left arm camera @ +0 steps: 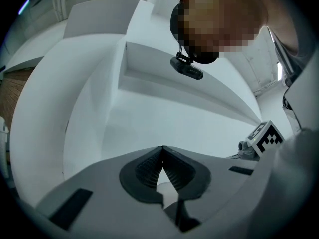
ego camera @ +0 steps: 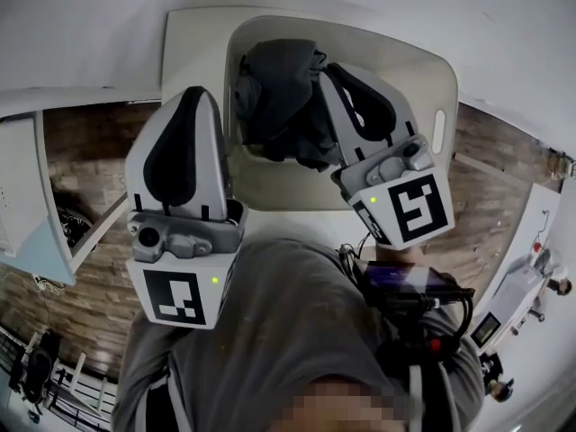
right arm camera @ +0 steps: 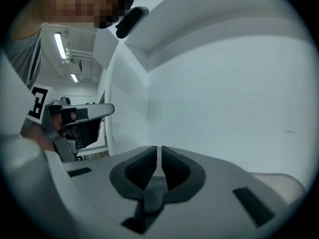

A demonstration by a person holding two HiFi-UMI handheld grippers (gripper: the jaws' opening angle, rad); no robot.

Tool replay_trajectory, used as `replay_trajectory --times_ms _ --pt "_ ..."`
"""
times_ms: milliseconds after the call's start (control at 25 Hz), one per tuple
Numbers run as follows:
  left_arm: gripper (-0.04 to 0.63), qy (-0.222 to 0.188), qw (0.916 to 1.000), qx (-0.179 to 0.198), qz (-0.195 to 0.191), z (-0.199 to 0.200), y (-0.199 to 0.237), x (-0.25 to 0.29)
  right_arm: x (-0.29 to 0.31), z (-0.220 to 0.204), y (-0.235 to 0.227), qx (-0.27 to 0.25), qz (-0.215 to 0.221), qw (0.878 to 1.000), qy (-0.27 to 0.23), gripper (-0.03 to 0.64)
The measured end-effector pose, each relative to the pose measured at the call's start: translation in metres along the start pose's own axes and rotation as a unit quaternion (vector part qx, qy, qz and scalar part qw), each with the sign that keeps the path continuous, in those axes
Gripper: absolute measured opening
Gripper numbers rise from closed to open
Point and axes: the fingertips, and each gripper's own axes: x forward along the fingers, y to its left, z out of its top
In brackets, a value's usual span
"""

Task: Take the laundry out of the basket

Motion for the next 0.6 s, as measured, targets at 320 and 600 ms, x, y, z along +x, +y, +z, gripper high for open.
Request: replay_trajectory --times_ms 320,600 --pt "0.008 0.016 0.9996 -0.008 0.023 -0.036 0.047 0.003 0.044 -0.067 0.009 -0.02 0.044 0.994 0.094 0.251" --pt "0.008 0.003 0.9989 -0.026 0.039 -0.031 0.048 0.008 0.035 -0.098 0.022 -0.064 0.106 0.974 0.191 0.47"
